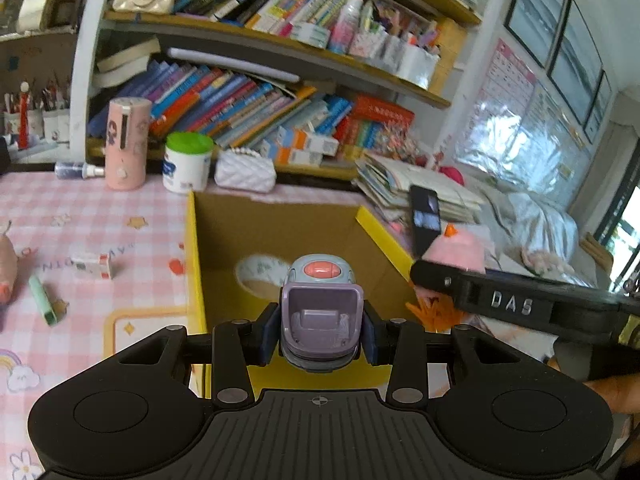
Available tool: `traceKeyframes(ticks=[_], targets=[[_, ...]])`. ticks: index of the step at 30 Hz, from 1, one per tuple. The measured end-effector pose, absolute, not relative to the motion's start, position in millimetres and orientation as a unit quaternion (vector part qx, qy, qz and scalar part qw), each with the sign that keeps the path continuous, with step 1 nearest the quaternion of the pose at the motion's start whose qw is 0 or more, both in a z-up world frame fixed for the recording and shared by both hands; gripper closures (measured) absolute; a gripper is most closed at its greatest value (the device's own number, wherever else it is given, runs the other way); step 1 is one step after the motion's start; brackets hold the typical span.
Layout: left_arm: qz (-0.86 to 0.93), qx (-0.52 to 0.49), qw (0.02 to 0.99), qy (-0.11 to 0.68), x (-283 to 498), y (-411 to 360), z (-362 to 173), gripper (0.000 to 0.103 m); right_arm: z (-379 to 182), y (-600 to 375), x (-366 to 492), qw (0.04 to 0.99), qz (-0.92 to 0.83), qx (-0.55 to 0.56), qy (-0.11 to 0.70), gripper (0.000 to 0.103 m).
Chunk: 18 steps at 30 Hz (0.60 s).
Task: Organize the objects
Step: 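Carry the pink plush chick with the right tool while the left tool carries the purple car over the box, then lower the chick into the box and open the right tool while the left tool releases the car inside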
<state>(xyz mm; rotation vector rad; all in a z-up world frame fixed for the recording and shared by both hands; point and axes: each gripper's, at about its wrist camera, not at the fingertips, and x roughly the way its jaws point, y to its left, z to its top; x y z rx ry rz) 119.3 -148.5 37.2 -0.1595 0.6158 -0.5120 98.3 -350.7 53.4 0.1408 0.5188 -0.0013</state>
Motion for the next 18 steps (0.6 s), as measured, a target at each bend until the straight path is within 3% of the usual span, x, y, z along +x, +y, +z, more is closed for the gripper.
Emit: traceKeyframes(ticks=[18], targets=[[-0.171,-0.009,0.914,0.367,185,-189,0,0.064,8,-349,199,0.933,0.092,-0.081,0.339,0.043]])
